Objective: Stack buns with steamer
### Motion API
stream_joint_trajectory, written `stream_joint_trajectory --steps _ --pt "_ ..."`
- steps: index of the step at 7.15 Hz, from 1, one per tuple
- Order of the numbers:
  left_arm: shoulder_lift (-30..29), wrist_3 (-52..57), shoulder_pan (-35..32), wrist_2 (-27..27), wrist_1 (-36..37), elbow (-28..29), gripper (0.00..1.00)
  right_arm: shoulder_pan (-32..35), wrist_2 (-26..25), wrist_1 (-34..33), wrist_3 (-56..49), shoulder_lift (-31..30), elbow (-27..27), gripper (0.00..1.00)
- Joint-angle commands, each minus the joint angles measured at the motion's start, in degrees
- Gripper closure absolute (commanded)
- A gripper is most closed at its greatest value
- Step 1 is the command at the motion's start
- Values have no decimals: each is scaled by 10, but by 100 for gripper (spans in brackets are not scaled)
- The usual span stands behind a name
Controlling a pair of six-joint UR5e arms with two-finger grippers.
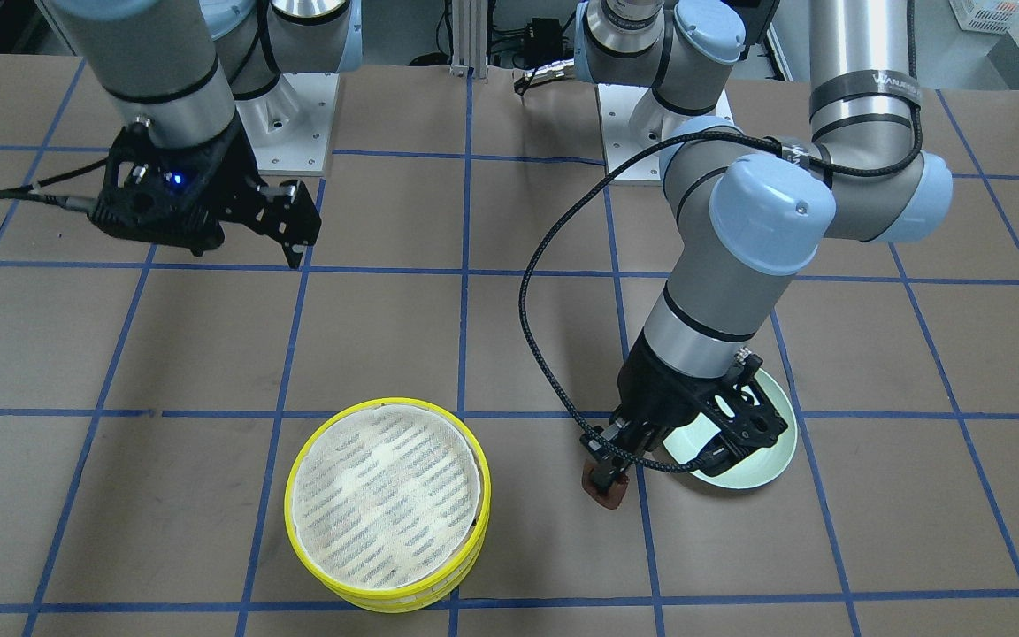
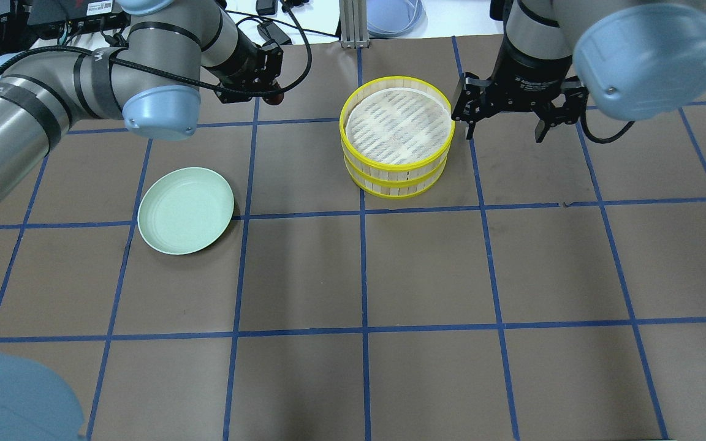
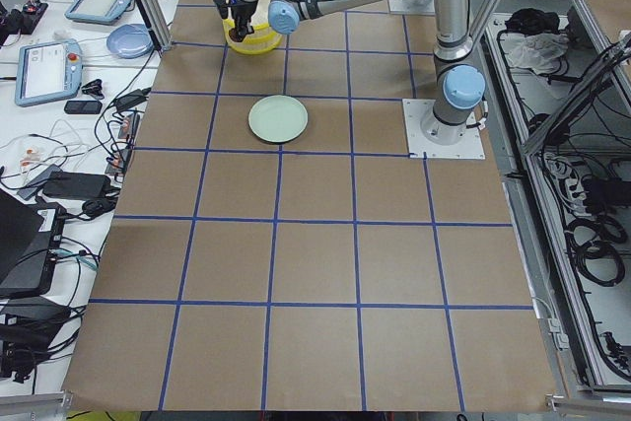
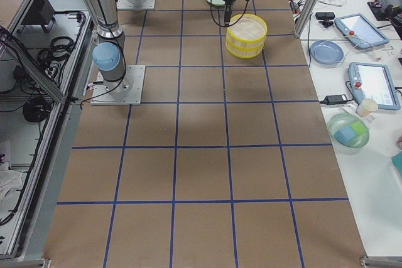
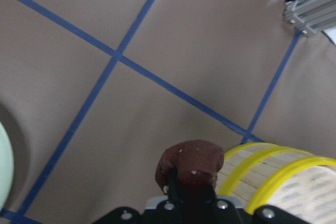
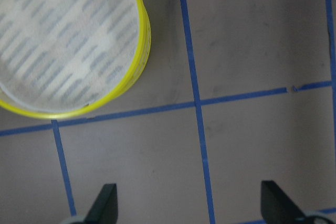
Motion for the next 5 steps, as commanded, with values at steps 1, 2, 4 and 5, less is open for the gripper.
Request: stream_joint_trajectory --steps 1,2,4,5 --pt "-11 -146 -38 -20 26 -4 100 2 16 70 -16 -45 -25 0" --pt "-17 -178 -49 -21 35 -4 100 3 14 101 -18 -45 -48 0" --pt "-40 -260 -64 -58 34 -5 100 2 2 99 -68 -37 -52 0" --pt "-49 -280 -66 -62 36 -5 100 2 -12 93 -113 -31 -52 0"
